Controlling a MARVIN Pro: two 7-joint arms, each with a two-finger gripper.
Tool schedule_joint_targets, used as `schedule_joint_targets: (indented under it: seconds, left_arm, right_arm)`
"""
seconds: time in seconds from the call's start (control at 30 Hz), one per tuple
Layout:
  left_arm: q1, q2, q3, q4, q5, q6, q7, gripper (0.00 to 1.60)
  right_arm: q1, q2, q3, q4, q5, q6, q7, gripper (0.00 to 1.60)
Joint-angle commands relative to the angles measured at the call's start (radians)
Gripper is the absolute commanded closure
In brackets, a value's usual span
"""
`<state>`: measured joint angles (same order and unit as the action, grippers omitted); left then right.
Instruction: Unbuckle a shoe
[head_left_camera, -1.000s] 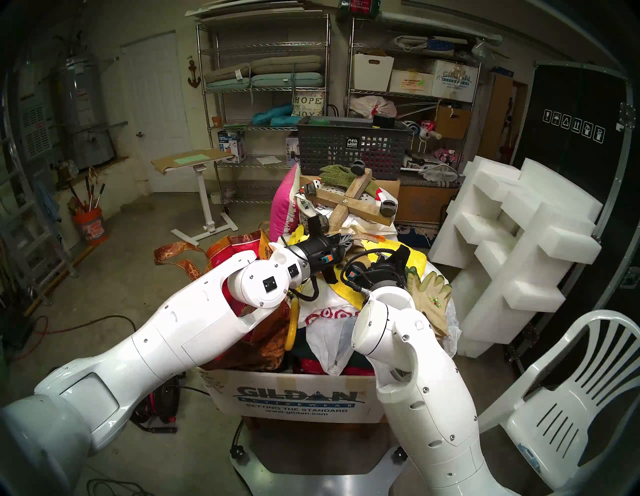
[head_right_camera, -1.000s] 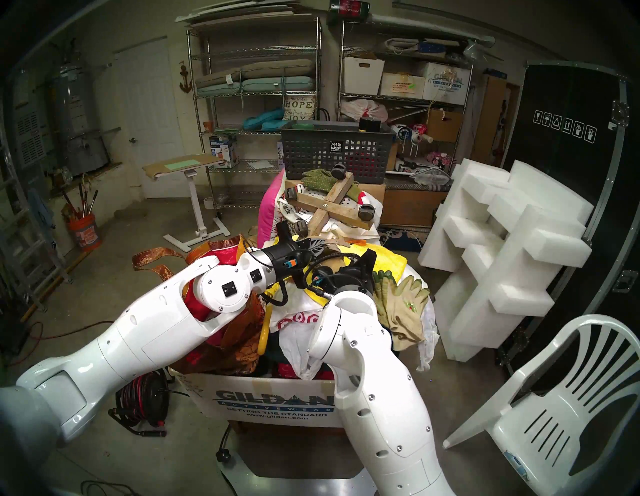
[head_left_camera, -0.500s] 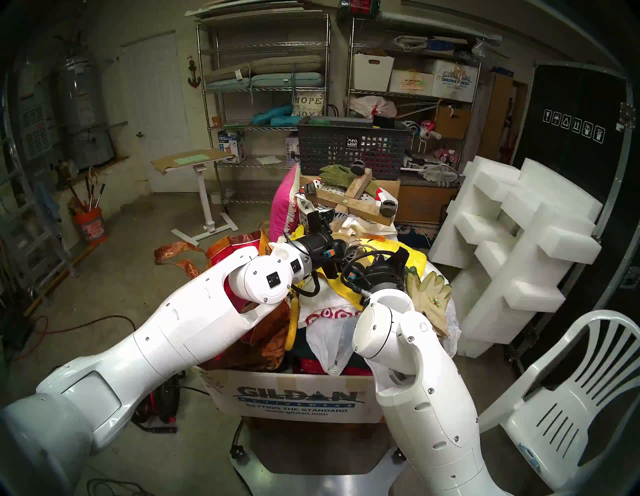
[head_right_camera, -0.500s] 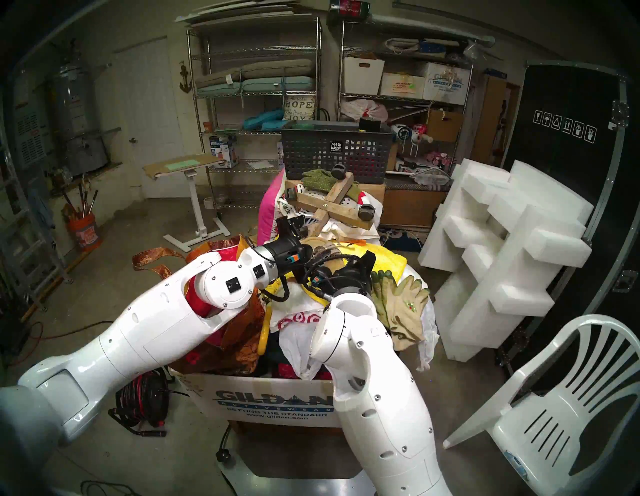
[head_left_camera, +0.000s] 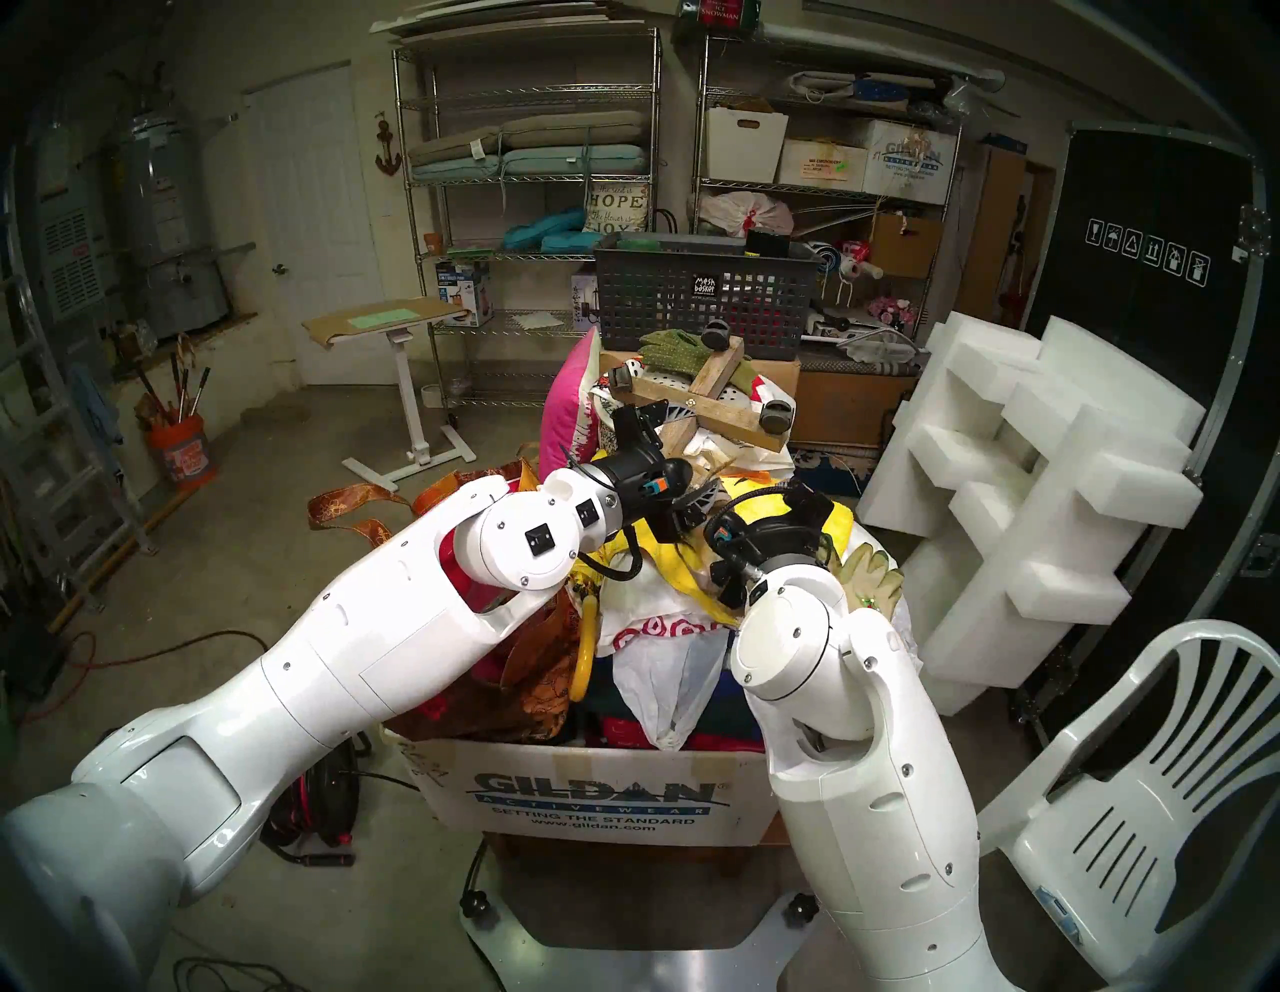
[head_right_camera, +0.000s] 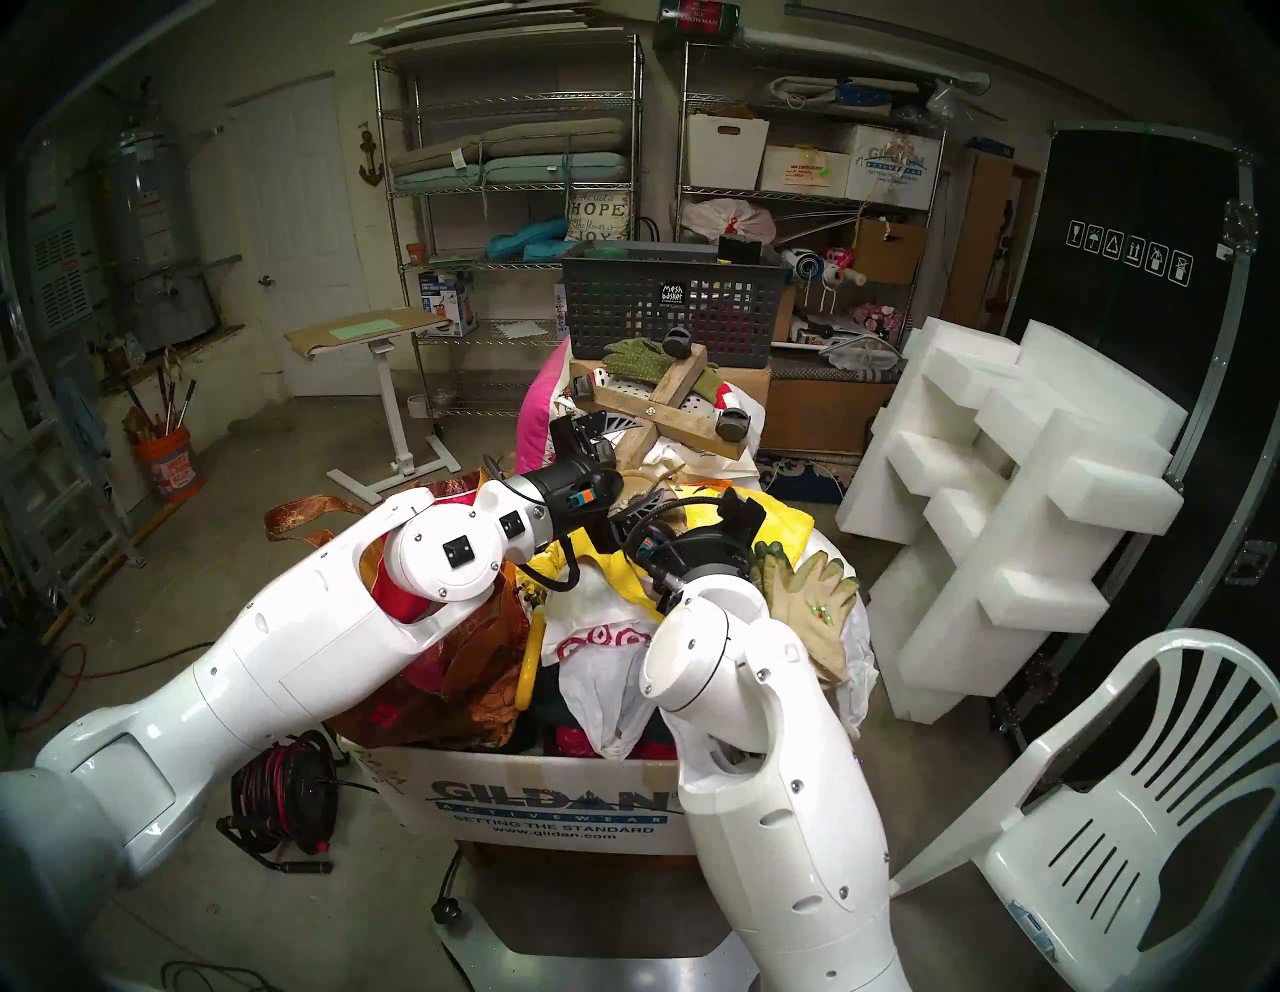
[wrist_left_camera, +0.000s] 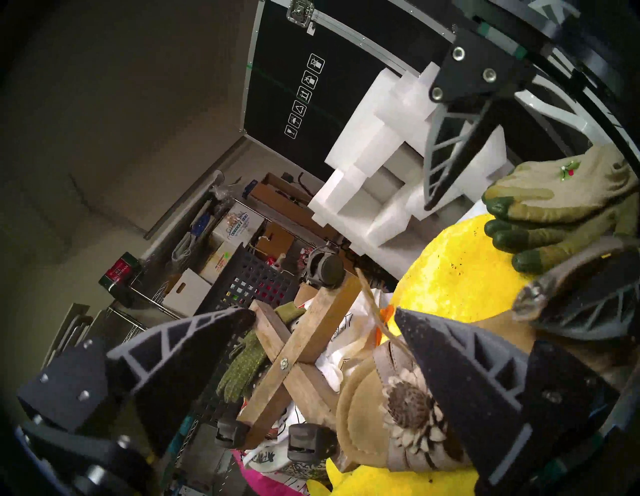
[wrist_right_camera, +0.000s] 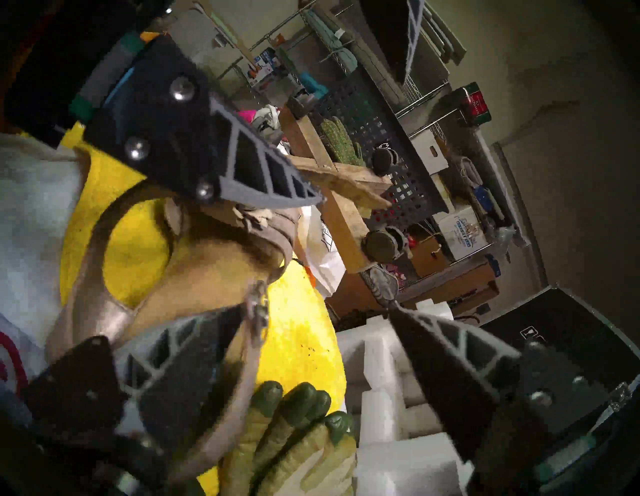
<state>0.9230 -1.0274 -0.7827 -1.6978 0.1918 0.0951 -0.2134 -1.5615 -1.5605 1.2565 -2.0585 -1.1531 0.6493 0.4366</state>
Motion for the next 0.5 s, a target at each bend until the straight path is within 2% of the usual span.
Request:
schedule_joint_targets:
  seconds: [0.0, 0.27, 0.47]
  left_arm:
    - [-0.023, 0.005, -0.038, -0.038, -0.028, 0.000, -0.004, 0.00]
    - [-0.030, 0.011, -0.075, -0.070, -0.047, 0.000, 0.002, 0.00]
    - [-0.009, 0.057, -0.100, -0.118, -0.061, 0.007, -0.004, 0.00]
  right_arm:
    - [0.014, -0.020, 0.022, -0.069, 0.054, -0.019, 0.015, 0.00]
    - [0.029, -0.030, 0.064, -0.144, 0.104, -0.031, 0.030, 0.00]
    - [0.038, -0.027, 0.120, -0.202, 0.146, -0.043, 0.056, 0.00]
